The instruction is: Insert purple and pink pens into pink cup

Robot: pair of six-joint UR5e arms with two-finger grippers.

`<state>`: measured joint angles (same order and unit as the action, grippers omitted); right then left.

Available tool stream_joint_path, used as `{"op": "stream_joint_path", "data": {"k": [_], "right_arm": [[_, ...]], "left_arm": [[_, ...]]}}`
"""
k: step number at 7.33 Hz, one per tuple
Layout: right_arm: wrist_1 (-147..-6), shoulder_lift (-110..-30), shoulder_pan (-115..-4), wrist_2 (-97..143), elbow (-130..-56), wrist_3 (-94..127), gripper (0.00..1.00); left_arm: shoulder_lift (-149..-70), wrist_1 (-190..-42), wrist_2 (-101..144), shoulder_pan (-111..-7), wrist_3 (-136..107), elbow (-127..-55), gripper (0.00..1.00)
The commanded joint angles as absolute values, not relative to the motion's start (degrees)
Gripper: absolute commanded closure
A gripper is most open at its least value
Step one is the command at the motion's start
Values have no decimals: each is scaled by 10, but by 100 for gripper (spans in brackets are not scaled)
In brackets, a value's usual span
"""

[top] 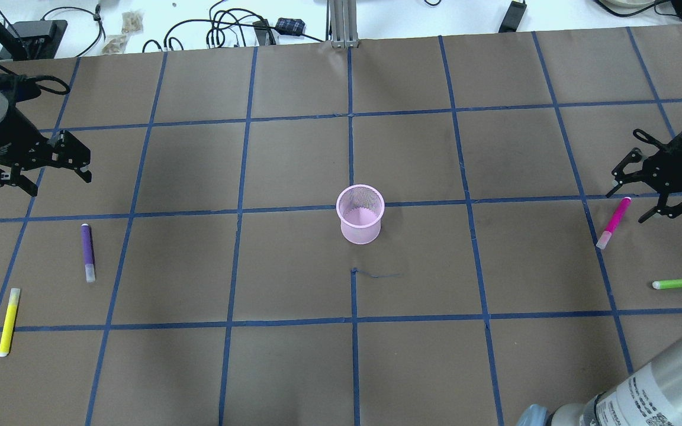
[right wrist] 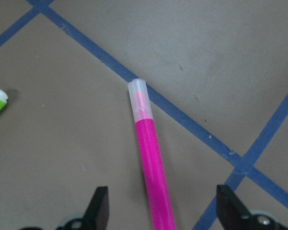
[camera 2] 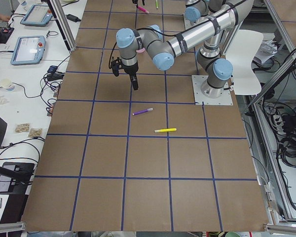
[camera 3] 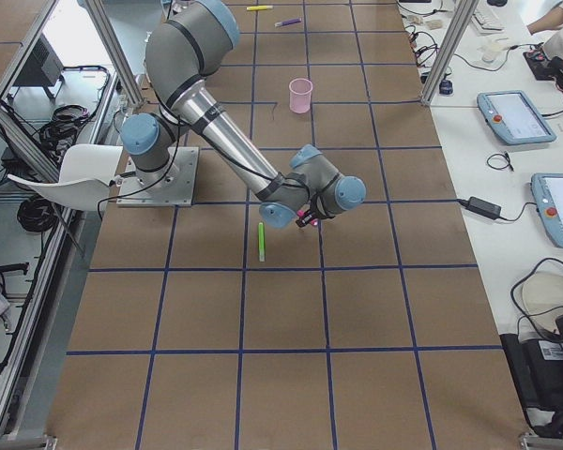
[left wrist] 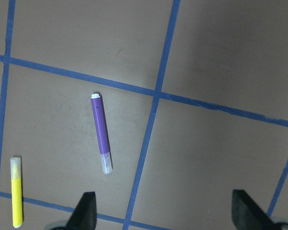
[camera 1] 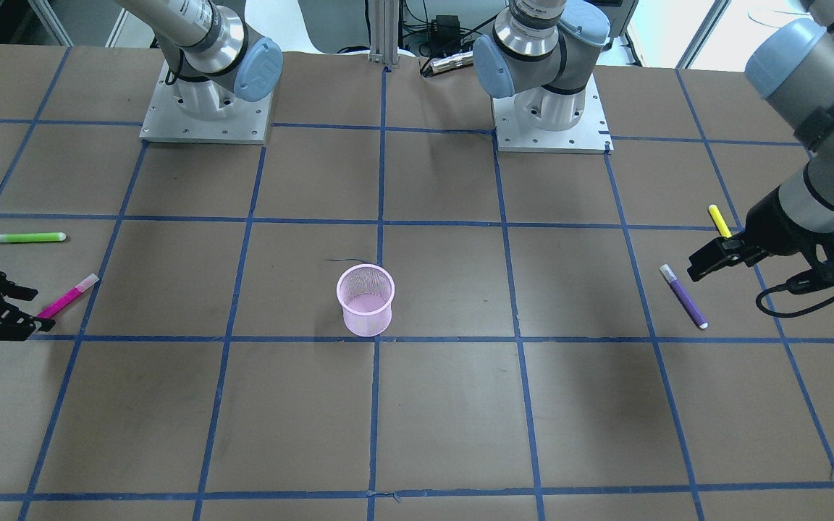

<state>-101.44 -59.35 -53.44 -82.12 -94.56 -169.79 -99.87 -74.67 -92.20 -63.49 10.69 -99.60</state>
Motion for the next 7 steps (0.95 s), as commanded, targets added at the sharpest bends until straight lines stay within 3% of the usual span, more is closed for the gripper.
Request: {"op": "stream_joint_path", "data": {"k": [1, 3, 4, 5, 7], "right_arm": [[-1015, -584, -533, -817, -945, -1706, 45], [-1014, -584, -533, -817, -944, -1707, 69], [-1012, -584, -531, -816, -945, -1707, 93], [-1012, -584, -531, -816, -947, -1707, 100], [-1010, -595, -529, -817, -938, -1699, 100]], "left_arm": [[-1034, -692, -922, -600, 110, -1018, 0], [-1061, -653, -922, -573, 110, -1028, 0], [-1072, -633, -922, -568, 110, -1039, 0], [-1081, -613, -924, -568, 108, -1051, 0], [-1101, -596, -924, -567, 104, -1059, 0]]}}
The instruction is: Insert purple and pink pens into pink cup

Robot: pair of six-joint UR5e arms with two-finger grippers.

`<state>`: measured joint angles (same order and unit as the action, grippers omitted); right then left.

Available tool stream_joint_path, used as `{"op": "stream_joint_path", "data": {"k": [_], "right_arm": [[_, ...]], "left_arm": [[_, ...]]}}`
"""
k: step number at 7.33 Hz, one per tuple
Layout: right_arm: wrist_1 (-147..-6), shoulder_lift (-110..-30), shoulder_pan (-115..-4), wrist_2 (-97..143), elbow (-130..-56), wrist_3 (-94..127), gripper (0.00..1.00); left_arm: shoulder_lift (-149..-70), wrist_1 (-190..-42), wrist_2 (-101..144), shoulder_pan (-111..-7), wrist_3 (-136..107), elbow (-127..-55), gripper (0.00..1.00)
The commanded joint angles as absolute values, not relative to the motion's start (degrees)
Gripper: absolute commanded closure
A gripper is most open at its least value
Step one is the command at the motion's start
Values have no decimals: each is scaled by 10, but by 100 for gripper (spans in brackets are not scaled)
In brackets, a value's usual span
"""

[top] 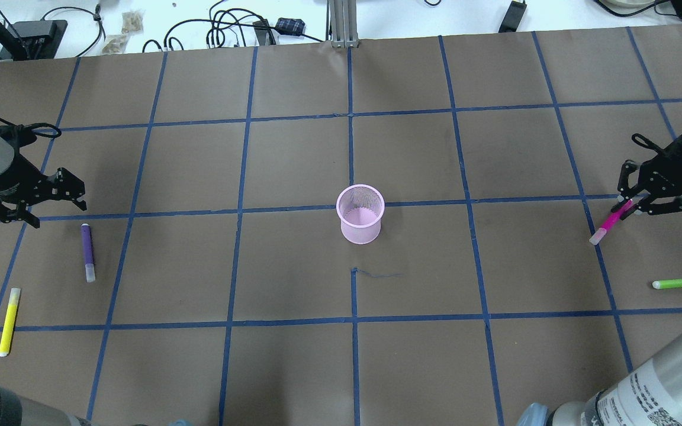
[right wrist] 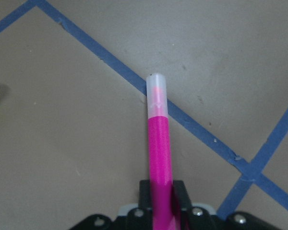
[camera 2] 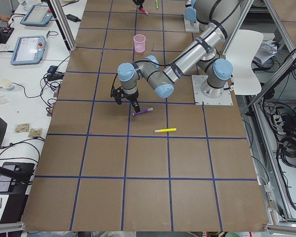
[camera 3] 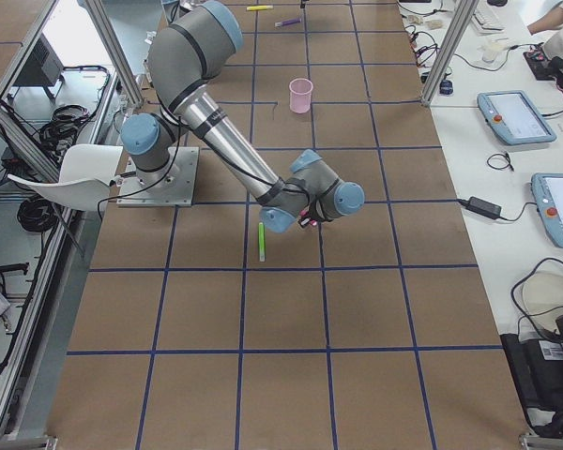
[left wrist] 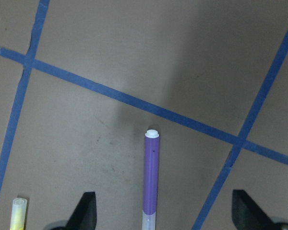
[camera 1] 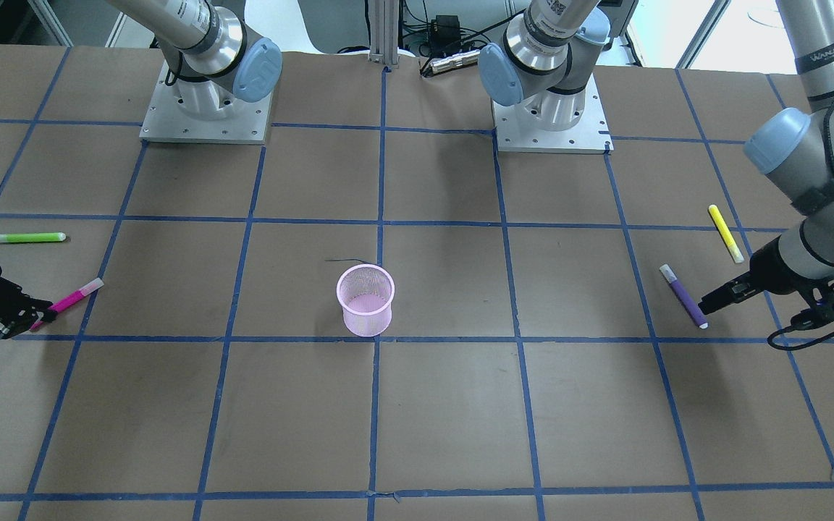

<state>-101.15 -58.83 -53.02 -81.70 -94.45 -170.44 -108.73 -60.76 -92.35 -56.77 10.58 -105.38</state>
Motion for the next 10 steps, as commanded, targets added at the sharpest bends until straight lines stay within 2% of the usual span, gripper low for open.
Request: {"op": "stream_joint_path", "data": {"k": [1, 4, 6, 8, 9, 10], "right_arm": [[-1006, -621, -527, -795, -934, -1688, 100], [-952, -729, -576, -785, -936, -1521, 100], [-940, -793, -674, -787, -940, -1358, 100], [-943, -814, -774, -791, -933, -1184, 100], [-949, -819, -820, -794, -933, -1108, 100], [-958, -820, -868, -798, -930, -1004, 100]], "left_arm": [[-1111, -588, -925, -567, 105, -1059, 0], [-1126, -584, -927, -567, 105, -1059, 0], [-1135, -583, -927, -567, 103, -1060, 0], [-1144, -578, -926, -567, 102, -1060, 0], [-1146, -576, -926, -567, 106, -1060, 17], [-1149, -576, -926, -567, 111, -1060, 29]]}}
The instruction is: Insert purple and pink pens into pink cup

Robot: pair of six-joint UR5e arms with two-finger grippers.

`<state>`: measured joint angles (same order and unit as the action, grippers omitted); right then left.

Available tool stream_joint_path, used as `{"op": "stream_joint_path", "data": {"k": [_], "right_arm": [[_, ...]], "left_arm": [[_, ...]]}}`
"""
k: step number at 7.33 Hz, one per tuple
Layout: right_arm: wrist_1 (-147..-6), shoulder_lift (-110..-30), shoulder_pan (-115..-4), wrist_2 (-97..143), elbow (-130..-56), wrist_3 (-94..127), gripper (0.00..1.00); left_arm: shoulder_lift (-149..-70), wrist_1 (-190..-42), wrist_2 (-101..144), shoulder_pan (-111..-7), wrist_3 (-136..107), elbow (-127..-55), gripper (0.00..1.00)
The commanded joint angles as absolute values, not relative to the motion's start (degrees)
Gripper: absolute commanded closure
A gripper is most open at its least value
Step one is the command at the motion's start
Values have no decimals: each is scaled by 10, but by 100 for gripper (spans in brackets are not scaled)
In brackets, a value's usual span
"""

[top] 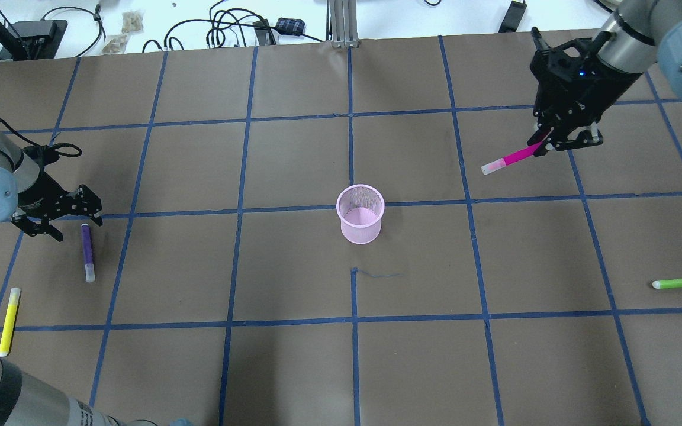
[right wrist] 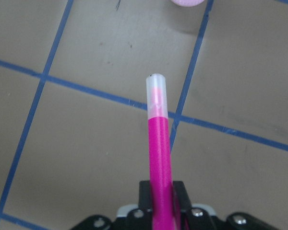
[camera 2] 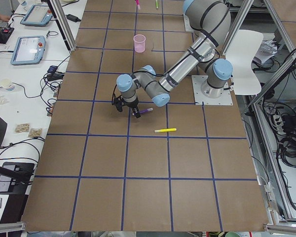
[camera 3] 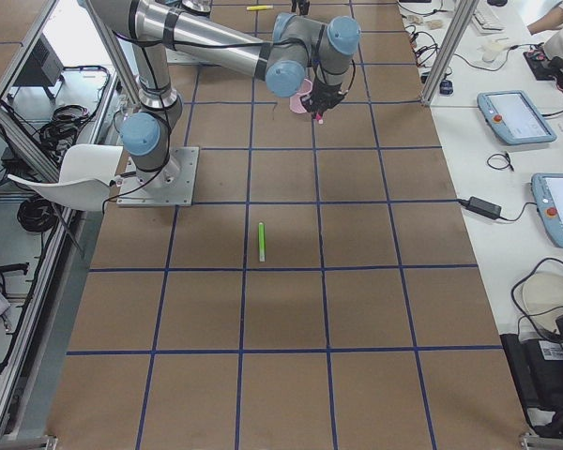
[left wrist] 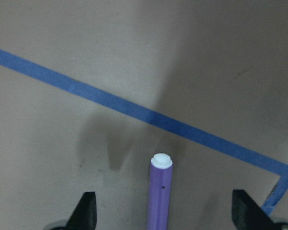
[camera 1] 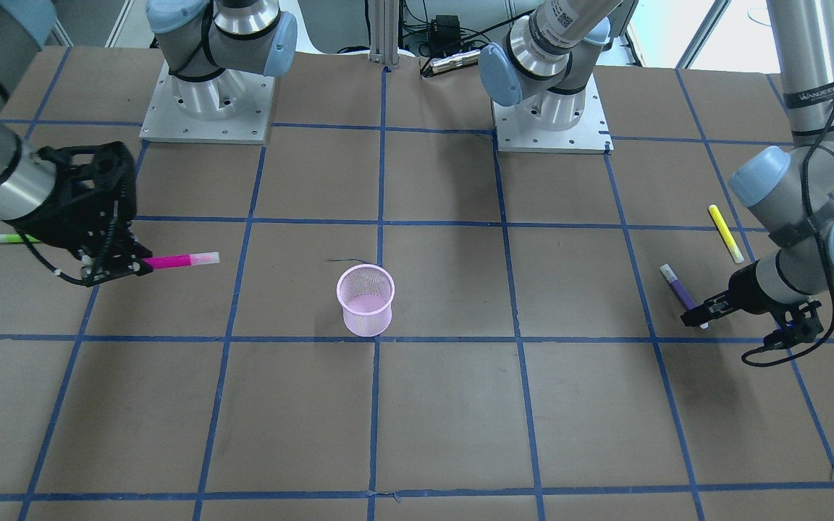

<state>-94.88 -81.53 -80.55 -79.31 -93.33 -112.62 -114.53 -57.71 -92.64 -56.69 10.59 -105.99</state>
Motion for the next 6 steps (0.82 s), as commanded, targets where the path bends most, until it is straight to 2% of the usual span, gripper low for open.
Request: {"op": "stream_joint_path", "data": {"k": [1, 4, 5, 6], "right_arm": [[-984, -819, -914, -834, -927, -911, 100], [-1047, -782, -1078, -1002, -927, -718, 100], [-1056, -759, -1123, -1072, -927, -705, 100], [-1057, -734, -1161, -1144, -926, -703, 100]], "left_arm": [[-1150, -576, -926, -567, 111, -1060, 30], [-1159, -576, -926, -567, 113, -1057, 33], [-1162, -576, -926, -567, 114, -1055, 45], [-1163, -576, -926, -567, 114, -1053, 83]]}}
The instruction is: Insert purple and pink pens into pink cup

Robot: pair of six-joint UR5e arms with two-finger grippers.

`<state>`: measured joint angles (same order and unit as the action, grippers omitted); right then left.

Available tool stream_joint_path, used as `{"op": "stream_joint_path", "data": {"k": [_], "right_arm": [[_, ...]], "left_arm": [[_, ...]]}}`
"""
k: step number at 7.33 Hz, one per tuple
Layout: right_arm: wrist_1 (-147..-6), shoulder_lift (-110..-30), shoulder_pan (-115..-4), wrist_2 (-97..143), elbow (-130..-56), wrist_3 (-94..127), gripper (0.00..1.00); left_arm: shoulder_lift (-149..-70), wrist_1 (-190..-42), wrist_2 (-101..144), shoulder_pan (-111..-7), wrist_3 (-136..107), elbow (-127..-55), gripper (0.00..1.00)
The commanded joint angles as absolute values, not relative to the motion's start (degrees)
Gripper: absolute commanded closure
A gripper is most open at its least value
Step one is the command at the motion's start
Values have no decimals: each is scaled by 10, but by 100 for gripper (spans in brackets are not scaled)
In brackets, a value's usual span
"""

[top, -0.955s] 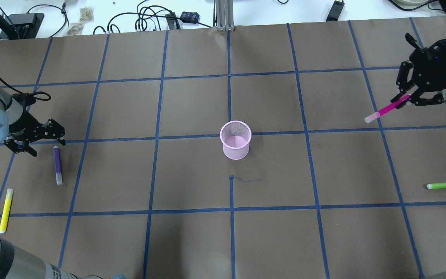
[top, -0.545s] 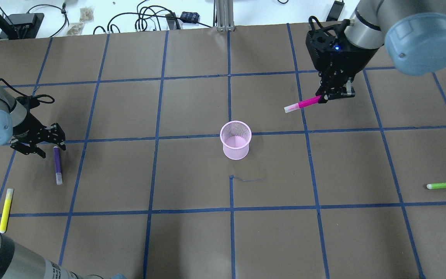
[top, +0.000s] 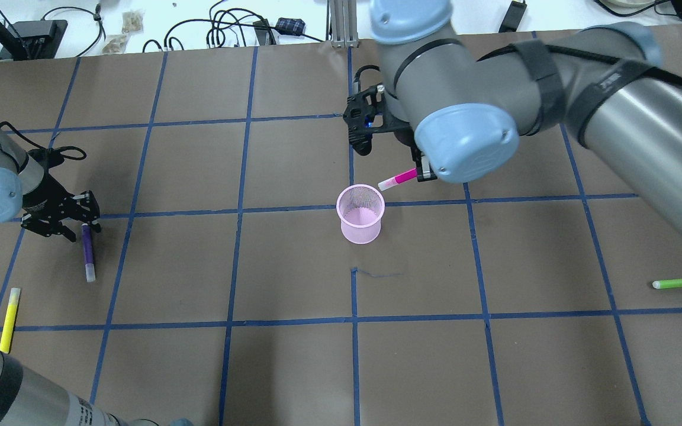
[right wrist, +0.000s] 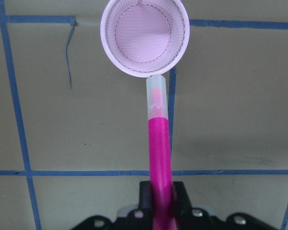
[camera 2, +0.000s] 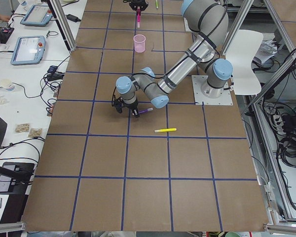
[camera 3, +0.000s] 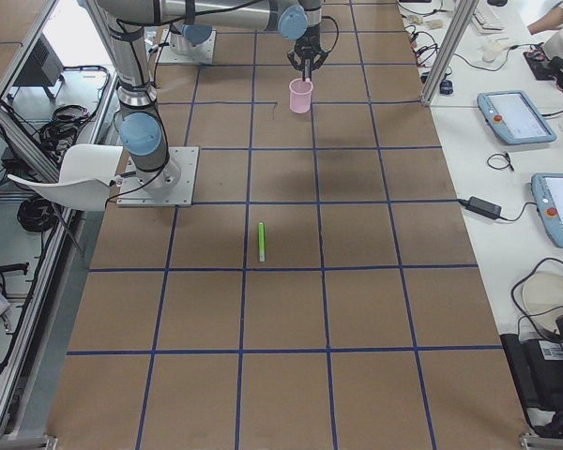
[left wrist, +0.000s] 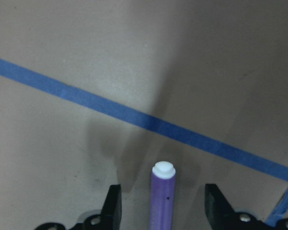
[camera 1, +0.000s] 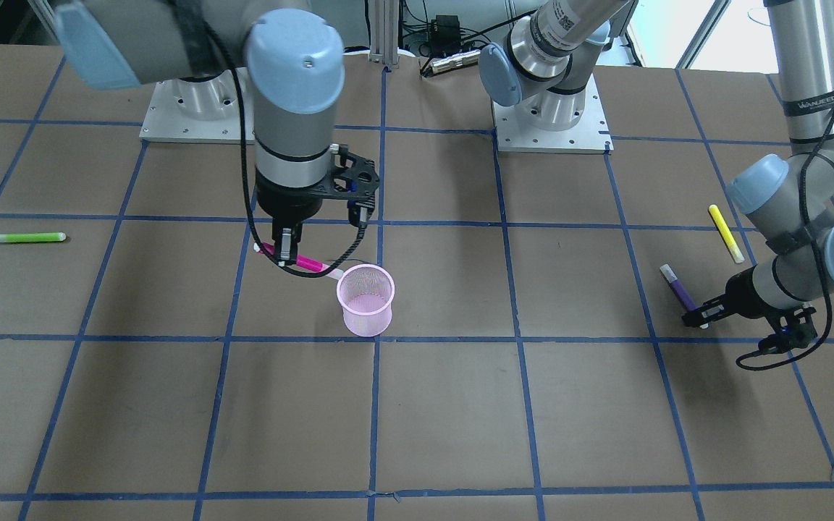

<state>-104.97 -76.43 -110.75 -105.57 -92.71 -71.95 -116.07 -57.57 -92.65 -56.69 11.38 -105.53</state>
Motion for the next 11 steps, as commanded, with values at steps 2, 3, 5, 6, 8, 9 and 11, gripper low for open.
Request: {"op": "stream_joint_path", "data": {"k": [2, 3, 5, 6, 8, 9, 11], "right_arm": [[-1064, -708, -1182, -1158, -911, -639, 100], [-1064, -701, -1183, -1158, -904, -631, 100], [-1108, -675, -1200, -1158, -908, -621, 100], [-1109, -664, -1210, -1163, -908, -621, 100], [-1111, -659, -1211, -1163, -907, -622, 26], [-1119, -662, -1206, -1160, -904, -630, 0], [-1119, -684, -1179, -1156, -897, -636, 0]], "left_arm": [[-1162, -576, -922, -567, 109, -1053, 100], [-1162, -576, -919, -567, 103, -1053, 100], [-1151, -576, -918, -570, 100, -1037, 100], [-1145, -575, -919, -577, 98, -1021, 100], [-1133, -579, -922, -584, 98, -984, 100], [-1125, -579, -920, -598, 98, -976, 100], [-1106, -577, -902, -634, 84, -965, 100]]}}
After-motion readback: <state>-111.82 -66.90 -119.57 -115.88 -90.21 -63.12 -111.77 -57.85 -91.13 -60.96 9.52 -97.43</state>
